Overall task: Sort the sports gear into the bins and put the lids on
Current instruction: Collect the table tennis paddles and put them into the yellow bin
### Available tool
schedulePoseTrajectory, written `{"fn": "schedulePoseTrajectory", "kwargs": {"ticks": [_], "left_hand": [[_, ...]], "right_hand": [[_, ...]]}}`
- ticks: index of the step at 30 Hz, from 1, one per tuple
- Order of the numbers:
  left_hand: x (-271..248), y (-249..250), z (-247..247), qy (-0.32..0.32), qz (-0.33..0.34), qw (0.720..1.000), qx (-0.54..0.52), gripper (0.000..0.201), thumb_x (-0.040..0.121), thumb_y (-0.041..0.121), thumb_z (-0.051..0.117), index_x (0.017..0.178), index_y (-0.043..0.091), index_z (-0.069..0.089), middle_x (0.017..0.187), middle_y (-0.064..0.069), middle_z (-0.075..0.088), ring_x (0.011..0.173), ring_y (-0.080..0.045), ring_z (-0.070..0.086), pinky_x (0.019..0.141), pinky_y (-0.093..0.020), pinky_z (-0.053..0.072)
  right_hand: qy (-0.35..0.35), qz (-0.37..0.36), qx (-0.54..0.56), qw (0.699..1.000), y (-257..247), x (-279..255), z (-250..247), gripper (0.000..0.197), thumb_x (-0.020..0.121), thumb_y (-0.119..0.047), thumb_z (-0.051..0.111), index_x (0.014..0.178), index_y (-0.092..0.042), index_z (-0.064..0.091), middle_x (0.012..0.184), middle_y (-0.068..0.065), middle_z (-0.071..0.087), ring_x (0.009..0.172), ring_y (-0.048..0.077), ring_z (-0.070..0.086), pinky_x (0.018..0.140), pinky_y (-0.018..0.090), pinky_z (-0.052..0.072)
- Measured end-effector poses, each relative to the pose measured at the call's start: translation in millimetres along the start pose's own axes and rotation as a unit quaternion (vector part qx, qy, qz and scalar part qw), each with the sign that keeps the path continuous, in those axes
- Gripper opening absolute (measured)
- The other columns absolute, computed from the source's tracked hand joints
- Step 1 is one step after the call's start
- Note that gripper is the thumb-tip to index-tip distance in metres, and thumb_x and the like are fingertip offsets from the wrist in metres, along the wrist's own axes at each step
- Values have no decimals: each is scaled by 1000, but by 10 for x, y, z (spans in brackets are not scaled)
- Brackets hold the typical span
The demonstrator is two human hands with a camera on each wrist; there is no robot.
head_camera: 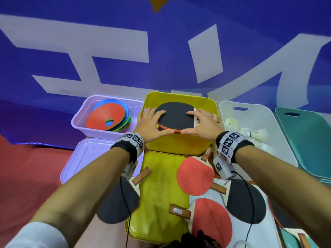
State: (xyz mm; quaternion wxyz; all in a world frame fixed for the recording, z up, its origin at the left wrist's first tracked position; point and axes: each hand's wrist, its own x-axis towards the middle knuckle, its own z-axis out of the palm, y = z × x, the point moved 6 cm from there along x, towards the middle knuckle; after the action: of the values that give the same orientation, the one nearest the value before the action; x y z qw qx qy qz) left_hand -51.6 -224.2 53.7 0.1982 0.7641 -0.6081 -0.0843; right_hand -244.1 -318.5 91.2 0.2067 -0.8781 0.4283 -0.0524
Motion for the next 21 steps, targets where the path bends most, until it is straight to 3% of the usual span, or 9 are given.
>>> {"fn": "schedulePoseTrajectory", "kwargs": {"ticks": [2,5,9,16,21], "left_hand": [[124,-83,23,-16,-14,1000,11,92,71,84,48,146,32,33,158,-3,25,149,-27,10,116,-58,4],[201,-223,60,-35,-29,999,24,81,81,74,53,148,33,30,161,-4,18,150,-26,5,116,-60,0],[157,-375,97,-41,-42,998,33,77,83,71,53,148,34,32,162,-4,13,151,-26,1,117,-60,-1],[-139,-408,80,-10,-62,997,43,78,83,72,51,148,34,31,163,-3,9,150,-27,2,116,-60,3],[-698,-413,105,3,-86,996,35,86,77,72,51,149,31,30,163,-7,10,150,-24,4,116,-57,4]], "right_hand": [[-19,19,-34,999,-6,180,50,92,71,-69,69,149,-37,30,152,5,31,140,26,25,109,43,17],[-56,68,-83,993,34,377,180,98,75,-72,64,153,-39,15,162,7,11,148,29,9,114,51,12],[-48,85,-82,992,59,425,264,89,79,-69,61,152,-39,20,162,5,11,148,29,10,114,53,12],[-14,27,-79,996,-44,208,308,78,84,-61,59,150,-33,30,159,5,20,146,25,12,114,50,11],[9,-75,-85,994,-327,-46,500,78,82,-56,63,148,-30,32,159,5,19,148,24,5,114,48,7]]}}
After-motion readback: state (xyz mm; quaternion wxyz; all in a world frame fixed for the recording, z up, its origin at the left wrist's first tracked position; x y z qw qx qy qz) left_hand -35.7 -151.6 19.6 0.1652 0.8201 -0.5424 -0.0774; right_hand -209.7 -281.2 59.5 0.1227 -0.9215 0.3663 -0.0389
